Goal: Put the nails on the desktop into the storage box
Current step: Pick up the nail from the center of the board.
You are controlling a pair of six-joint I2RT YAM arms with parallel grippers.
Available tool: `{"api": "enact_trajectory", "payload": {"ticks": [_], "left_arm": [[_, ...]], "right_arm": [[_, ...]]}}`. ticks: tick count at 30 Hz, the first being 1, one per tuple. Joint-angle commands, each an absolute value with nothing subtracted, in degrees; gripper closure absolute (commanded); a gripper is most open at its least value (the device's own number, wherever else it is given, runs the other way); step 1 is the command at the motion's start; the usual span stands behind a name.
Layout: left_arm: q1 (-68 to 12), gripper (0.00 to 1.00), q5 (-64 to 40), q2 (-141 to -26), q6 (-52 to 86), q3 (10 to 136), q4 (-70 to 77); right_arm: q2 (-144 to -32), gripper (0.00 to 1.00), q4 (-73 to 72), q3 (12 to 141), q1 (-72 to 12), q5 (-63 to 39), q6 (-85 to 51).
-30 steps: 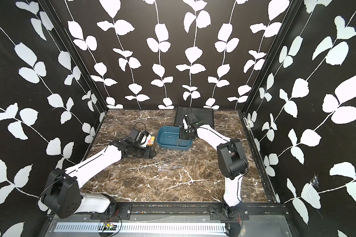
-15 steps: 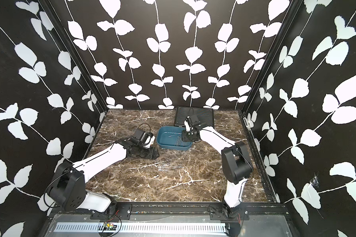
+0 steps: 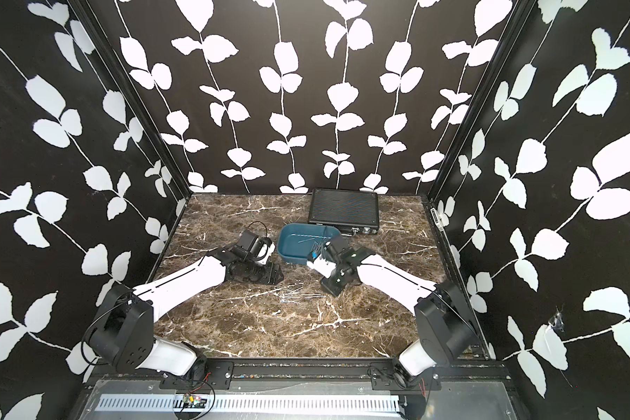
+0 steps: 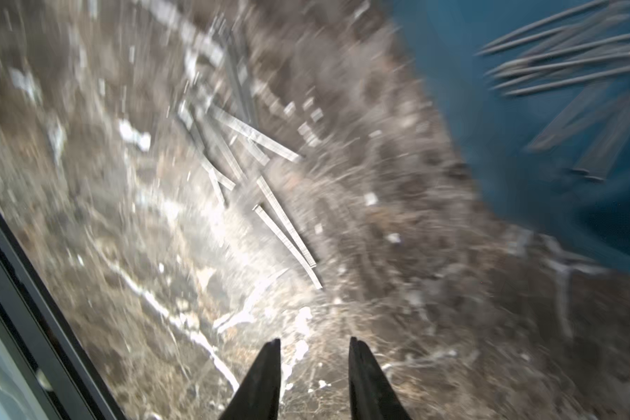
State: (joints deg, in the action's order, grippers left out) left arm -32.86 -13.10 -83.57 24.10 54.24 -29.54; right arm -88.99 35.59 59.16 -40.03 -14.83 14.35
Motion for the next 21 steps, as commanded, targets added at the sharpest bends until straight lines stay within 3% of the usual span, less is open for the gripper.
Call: {"api": "enact_trajectory", "payload": {"ticks": [1,21], "left_arm": [[-33.1,0.30,-13.5,-80.4,25.0,53.3,-29.0],[-33.0,0.30,-11.5,-77.0,24.8,50.8,-31.4]], "right_arm": [[-91.2,0.66,35.5,58.7,-43.3,-11.4,19.8],[-101.1,0.66,32.6,65.7,-47.8,-13.3,22.2]]}}
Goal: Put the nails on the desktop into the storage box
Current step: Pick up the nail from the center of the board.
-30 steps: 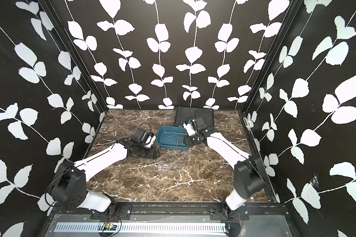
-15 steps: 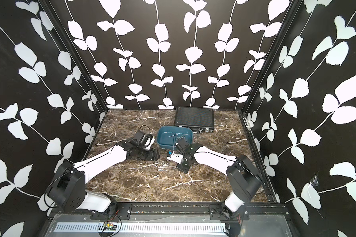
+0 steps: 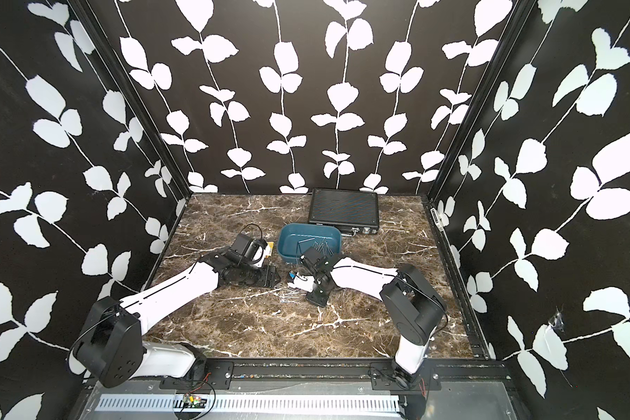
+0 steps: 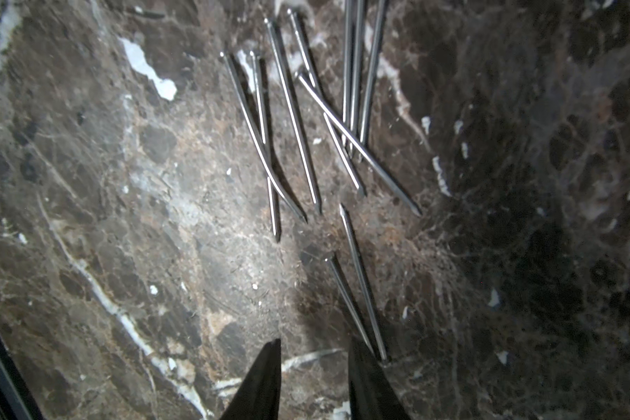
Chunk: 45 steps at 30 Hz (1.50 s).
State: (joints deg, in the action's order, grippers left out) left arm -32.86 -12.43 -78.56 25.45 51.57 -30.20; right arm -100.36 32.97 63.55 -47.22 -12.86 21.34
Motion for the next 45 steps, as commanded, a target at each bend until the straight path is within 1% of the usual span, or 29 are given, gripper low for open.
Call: {"api": "enact_trajectory", "payload": {"ticks": [1,20,32,38,41,45], "left_arm": [[-33.0,0.30,-11.5,-77.0,24.7,50.8,-31.5],[-32.4,0.29,-11.6,-78.2,23.0,51.3,-32.9],[-32.3,0.29,-12.3,-80.4,22.5,53.0,-32.9],[-32.2,0.29,-12.3,-80.5,22.3,53.0,-33.1],[-32.1,0.29,-12.4,-80.3,22.3,52.8,-33.0],[-31.9,0.29,-12.4,-80.1,22.3,52.5,-32.9]], "right_arm": [[-101.4,0.66,32.7,66.0,-47.8,-13.4,22.2],[-107.5,0.67,32.1,68.5,-48.0,-13.0,21.5],[-112.1,0.68,33.7,73.1,-48.0,-9.4,21.8],[-112.7,0.68,34.9,73.7,-47.9,-7.1,22.9],[-111.8,0.68,35.1,72.2,-47.9,-7.0,22.9],[-110.3,0.68,38.1,70.5,-47.9,-4.3,23.1]]}}
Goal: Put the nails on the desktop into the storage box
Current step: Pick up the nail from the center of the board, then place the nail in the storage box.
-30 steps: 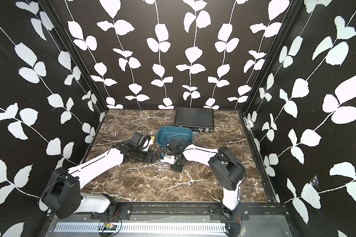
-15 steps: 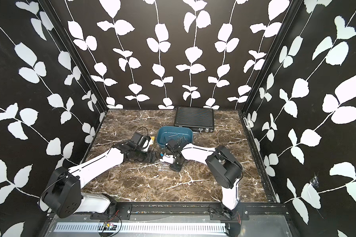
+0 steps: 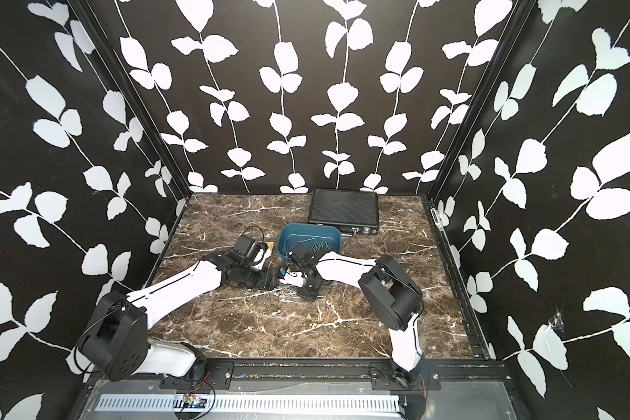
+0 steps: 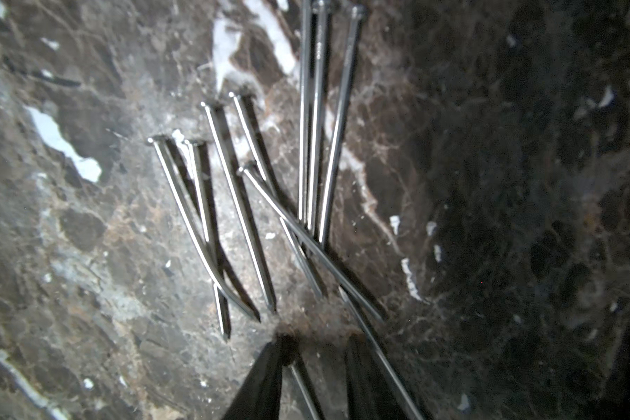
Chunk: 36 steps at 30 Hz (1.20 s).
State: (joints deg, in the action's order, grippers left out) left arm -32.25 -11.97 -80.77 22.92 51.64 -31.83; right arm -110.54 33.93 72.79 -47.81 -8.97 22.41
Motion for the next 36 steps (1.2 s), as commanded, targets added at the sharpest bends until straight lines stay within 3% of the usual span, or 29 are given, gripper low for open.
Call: {"api": "enact_trajectory", "payload": {"ticks": [1,12,13,15,17,23,27,31,36], "left_arm": [[-31.8,0.29,-12.4,-80.0,22.3,52.4,-32.9],[-31.8,0.29,-13.6,-80.7,22.2,52.6,-32.2],[-31.8,0.29,-13.5,-80.6,22.1,52.7,-32.4],[-31.8,0.29,-13.4,-80.3,22.1,52.7,-32.7],[-31.8,0.29,-13.1,-79.9,22.3,52.5,-32.9],[-31.8,0.29,-12.2,-79.0,23.1,52.0,-32.4],[-31.7,0.29,-12.0,-79.3,23.9,52.4,-31.7],[-31.7,0.29,-11.6,-79.8,24.9,53.1,-30.1],[-31.6,0.30,-11.9,-81.5,25.1,55.1,-29.0]], "right_arm": [[-109.7,0.68,38.7,69.7,-47.9,-3.2,23.0],[-109.1,0.69,40.2,66.9,-48.0,0.5,22.4],[-109.4,0.72,40.3,67.2,-48.0,0.5,22.2],[-110.0,0.90,40.4,67.5,-48.0,1.0,21.9],[-110.0,1.00,40.6,67.9,-48.0,1.2,21.9],[-105.3,1.00,40.9,69.0,-47.5,-0.2,21.3],[-98.4,1.00,40.0,70.1,-44.9,-7.0,19.2],[-93.1,1.00,36.5,73.0,-38.8,-15.5,10.7],[-94.9,1.00,31.4,81.4,-32.9,-20.8,-3.4]]}}
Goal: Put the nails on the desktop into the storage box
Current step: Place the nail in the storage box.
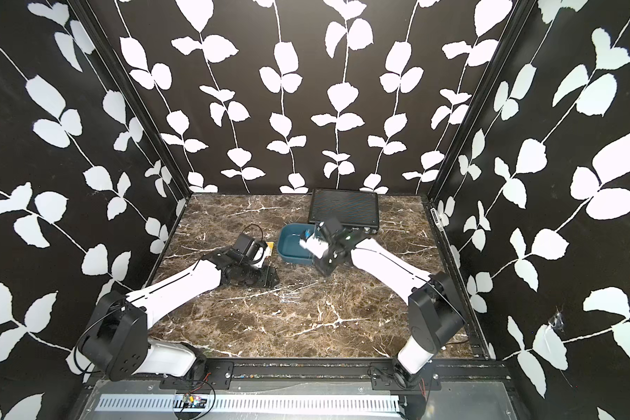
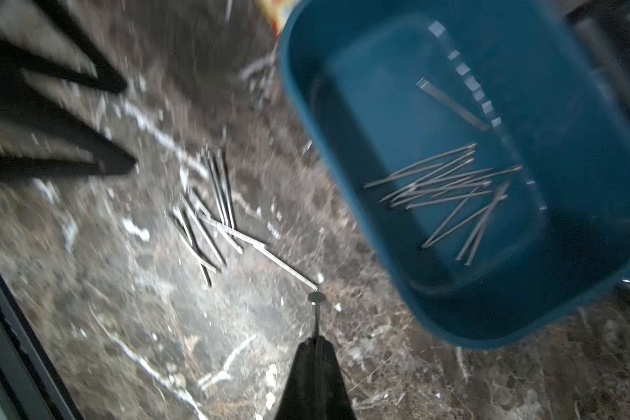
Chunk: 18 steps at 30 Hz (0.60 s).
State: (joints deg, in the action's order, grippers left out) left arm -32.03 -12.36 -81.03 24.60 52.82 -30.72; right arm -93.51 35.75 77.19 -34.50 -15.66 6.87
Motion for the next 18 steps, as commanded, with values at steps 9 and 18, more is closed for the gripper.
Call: {"api": "enact_trajectory", "payload": {"ticks": [9,18], "left_arm": [[-31.8,0.30,-12.8,-84.2,23.9,59.6,-30.6],[-32.8,0.30,-12.2,-84.7,22.2,59.8,-32.1]], "right_arm": [[-108.4,1.00,31.0,94.2,-29.5,-12.3,-18.2],[-114.2,1.00,26.0,90.7,-26.7,-9.8,-23.9]]}}
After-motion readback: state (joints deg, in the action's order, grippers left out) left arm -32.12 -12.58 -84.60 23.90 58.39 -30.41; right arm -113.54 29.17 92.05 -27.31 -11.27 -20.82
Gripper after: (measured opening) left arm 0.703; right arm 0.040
